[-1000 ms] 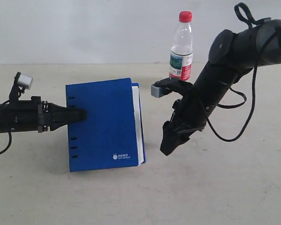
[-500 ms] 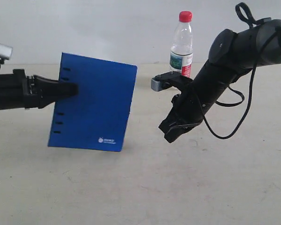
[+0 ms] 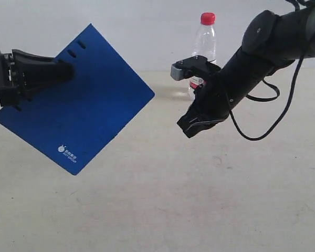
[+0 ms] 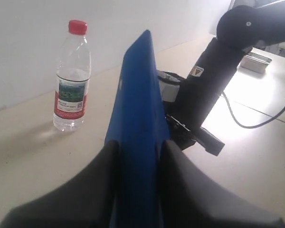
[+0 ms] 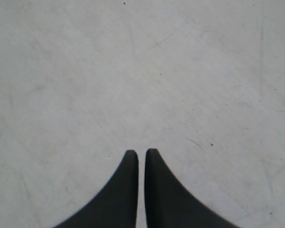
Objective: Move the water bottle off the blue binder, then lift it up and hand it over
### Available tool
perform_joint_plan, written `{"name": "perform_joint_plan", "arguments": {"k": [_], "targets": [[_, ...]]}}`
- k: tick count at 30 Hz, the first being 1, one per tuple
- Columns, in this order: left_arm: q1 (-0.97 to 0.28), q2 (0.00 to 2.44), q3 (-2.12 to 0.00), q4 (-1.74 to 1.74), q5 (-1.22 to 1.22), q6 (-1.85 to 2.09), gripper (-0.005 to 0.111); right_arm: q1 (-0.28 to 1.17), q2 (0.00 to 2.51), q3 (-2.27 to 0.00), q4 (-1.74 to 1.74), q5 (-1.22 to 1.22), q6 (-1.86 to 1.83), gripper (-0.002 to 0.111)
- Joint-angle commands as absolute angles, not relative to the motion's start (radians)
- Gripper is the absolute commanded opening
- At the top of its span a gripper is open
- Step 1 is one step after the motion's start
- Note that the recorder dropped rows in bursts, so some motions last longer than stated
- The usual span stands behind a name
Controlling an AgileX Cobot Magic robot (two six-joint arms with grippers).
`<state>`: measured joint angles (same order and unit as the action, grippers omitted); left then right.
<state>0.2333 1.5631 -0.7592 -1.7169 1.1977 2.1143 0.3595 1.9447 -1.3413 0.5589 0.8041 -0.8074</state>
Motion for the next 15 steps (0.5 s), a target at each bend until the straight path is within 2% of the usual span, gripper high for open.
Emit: {"name": "perform_joint_plan", "arguments": {"k": [1, 9, 15], "targets": [[0.235, 1.474, -0.745, -1.744, 1.221, 2.096, 0.005, 0.360, 1.843, -1.338, 0.565, 0.813, -0.811, 0.000], [0.235, 1.210, -0.739, -1.722, 1.141, 1.956, 0.005, 0.402, 1.611, -1.338, 0.567, 0.930, -0.756, 0.000], [0.235, 0.963, -0.739, -1.419, 0.945, 1.642, 0.005, 0.525, 1.390, -1.338, 0.478, 0.883, -0.623, 0.000]]}}
